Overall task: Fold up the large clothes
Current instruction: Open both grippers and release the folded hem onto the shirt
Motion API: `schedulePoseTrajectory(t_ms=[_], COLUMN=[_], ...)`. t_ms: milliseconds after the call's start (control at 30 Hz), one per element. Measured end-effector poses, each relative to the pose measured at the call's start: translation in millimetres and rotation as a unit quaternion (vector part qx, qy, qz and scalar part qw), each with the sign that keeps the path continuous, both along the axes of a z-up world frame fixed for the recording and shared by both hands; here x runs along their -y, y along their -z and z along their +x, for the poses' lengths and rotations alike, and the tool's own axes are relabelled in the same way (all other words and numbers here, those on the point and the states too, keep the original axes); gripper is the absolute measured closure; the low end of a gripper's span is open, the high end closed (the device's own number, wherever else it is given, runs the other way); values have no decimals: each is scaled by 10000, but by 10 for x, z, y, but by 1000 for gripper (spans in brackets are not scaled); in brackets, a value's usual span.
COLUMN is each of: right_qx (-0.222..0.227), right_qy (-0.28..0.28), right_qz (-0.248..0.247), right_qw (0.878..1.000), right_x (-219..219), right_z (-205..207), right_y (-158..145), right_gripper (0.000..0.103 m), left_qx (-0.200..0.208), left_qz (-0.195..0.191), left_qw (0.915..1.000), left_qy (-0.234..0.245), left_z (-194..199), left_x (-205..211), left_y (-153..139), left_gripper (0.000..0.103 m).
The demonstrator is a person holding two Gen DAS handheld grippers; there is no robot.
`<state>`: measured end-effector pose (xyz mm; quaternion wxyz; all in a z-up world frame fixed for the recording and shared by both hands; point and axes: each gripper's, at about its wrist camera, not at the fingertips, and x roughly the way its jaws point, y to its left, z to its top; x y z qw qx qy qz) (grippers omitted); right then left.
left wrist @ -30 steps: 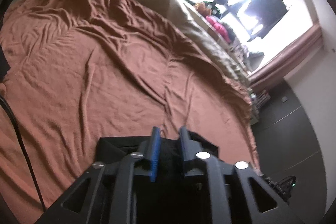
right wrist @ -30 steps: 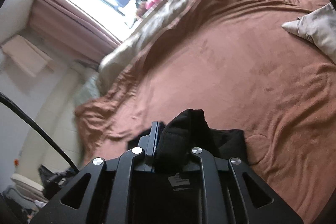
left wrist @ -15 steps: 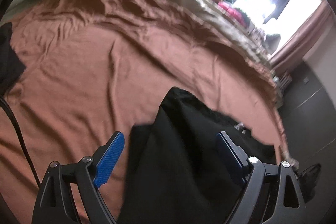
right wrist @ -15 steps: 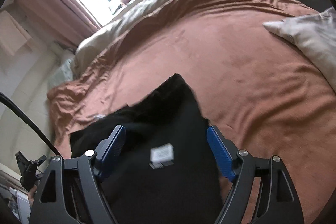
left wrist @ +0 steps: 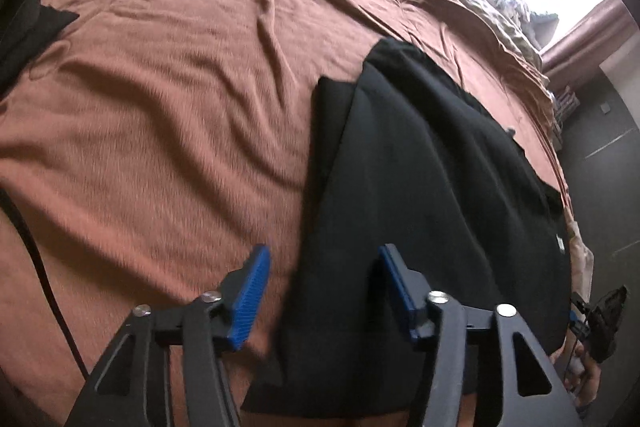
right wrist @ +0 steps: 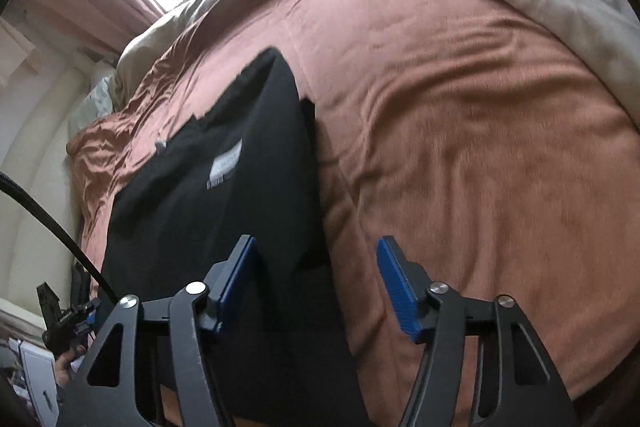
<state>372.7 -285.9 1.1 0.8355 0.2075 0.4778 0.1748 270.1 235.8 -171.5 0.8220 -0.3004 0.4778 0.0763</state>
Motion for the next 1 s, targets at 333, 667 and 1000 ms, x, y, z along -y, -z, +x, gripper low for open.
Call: schedulePoseTrajectory(t_ms=[333, 667, 1000], right_qx=[124, 94, 691], right_qy=[-168, -70, 184], right_qz=[101, -65, -787], right_qw=[9997, 9999, 9943], right_x=[-23, -122, -178], right_z=[92, 91, -113], right_y=[41, 83, -509], right_gripper=[84, 84, 62], left_qx=[41, 109, 424], left_qz=[115, -102, -689], left_qw=[9999, 9999, 9953], left_qy=[22, -48, -529], left_z=[-252, -372, -737], left_x=[125, 71, -159], left_y=[-81, -54, -130], left_gripper=[93, 93, 27])
